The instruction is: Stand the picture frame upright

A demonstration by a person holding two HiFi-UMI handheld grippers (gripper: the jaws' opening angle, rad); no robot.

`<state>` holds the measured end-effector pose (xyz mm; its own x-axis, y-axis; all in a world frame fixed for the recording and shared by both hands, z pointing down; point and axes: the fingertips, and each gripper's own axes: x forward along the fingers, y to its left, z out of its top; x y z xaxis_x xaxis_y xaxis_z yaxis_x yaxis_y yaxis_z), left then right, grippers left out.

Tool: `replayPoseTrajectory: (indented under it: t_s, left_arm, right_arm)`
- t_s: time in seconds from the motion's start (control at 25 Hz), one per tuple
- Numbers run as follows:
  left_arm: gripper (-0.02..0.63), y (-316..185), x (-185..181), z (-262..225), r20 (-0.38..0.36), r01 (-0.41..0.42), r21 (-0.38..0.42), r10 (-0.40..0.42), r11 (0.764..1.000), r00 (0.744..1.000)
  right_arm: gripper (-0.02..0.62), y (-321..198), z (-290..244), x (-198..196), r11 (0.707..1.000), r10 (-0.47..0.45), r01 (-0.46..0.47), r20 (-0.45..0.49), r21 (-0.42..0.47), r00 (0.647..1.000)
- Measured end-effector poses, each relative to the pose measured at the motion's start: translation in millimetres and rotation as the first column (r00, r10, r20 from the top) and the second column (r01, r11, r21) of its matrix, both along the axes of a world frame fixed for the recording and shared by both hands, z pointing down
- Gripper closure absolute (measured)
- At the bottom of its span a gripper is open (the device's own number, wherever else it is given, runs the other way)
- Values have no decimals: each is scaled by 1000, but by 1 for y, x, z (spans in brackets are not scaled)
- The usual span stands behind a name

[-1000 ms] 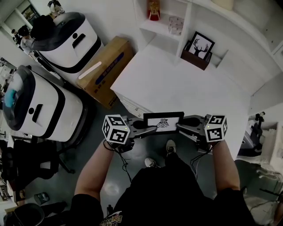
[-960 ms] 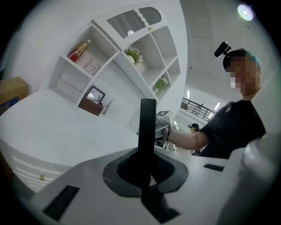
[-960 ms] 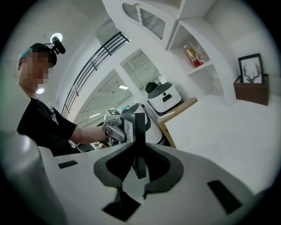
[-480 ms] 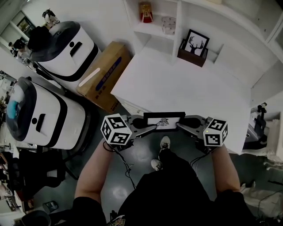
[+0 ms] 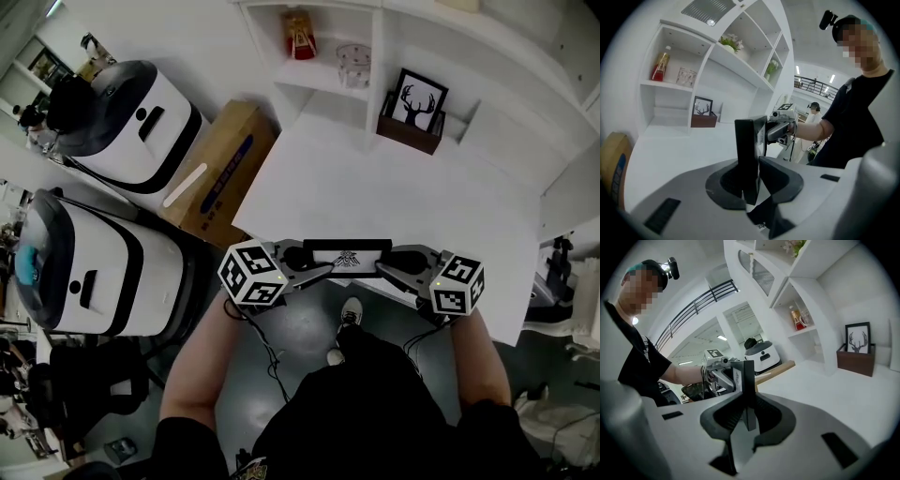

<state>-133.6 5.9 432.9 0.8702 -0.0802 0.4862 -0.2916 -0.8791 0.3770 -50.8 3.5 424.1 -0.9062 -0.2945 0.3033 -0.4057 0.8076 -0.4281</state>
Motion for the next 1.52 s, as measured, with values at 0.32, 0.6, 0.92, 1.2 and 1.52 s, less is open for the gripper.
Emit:
replayPoseTrajectory:
  t_s: [0.32, 0.6, 0.92, 1.2, 1.52]
  left_arm:
    - [502, -74, 1, 17, 56, -3, -1, 3, 1000, 998]
    - [480, -131, 11, 21, 122, -5, 21, 2, 1000, 993]
    - [472, -161, 17, 27, 142, -9, 19, 6, 1000, 990]
    - [472, -182, 18, 33, 155, -68, 34, 62, 997, 986]
    - [466, -222, 13, 41, 171, -121, 77, 107, 990, 979]
  right_arm:
    - [529, -67, 14, 5, 999, 46, -46, -2, 3, 999]
    - [531, -114, 19, 15, 992, 125, -125, -11, -1, 992]
    - [529, -141, 25, 22, 981, 194, -194, -23, 2, 981]
    - [529, -157, 30, 21, 968, 252, -251, -34, 27, 967]
    - [529, -188, 38, 16, 934, 357, -353, -79, 55, 931]
